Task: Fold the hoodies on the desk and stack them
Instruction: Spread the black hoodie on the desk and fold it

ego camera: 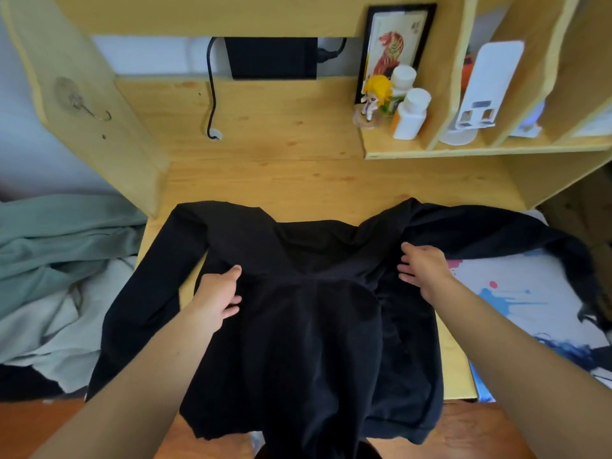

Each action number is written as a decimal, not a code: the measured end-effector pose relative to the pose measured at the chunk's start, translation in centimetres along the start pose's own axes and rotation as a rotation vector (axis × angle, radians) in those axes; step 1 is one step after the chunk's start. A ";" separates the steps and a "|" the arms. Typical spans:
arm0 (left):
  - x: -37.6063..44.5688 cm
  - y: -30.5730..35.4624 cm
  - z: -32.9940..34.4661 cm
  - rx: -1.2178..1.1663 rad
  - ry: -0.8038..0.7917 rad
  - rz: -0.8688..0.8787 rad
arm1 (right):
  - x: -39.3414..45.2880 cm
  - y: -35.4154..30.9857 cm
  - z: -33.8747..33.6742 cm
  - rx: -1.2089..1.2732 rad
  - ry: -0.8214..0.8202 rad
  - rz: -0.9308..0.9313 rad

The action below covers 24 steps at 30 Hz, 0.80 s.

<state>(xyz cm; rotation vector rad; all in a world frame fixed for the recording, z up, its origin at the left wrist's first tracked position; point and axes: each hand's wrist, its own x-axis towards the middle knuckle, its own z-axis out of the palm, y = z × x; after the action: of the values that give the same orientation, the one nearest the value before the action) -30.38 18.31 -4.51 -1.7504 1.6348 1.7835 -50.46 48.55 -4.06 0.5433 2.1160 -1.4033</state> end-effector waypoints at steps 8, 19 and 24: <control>1.9 1.8 1.6 -0.222 -0.076 -0.129 | -0.4 -1.0 3.0 -0.218 -0.220 0.240; -0.3 5.5 0.0 -0.358 -0.194 -0.130 | -0.6 -4.1 2.9 -0.015 -0.378 0.364; 1.1 15.2 0.1 -0.548 -0.255 0.340 | 3.2 -9.5 2.6 0.827 -0.365 -0.028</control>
<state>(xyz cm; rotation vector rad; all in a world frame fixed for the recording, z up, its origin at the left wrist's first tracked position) -41.91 11.78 3.09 -1.3743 1.4974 2.6909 -58.05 42.67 -0.24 0.4964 1.2075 -2.1866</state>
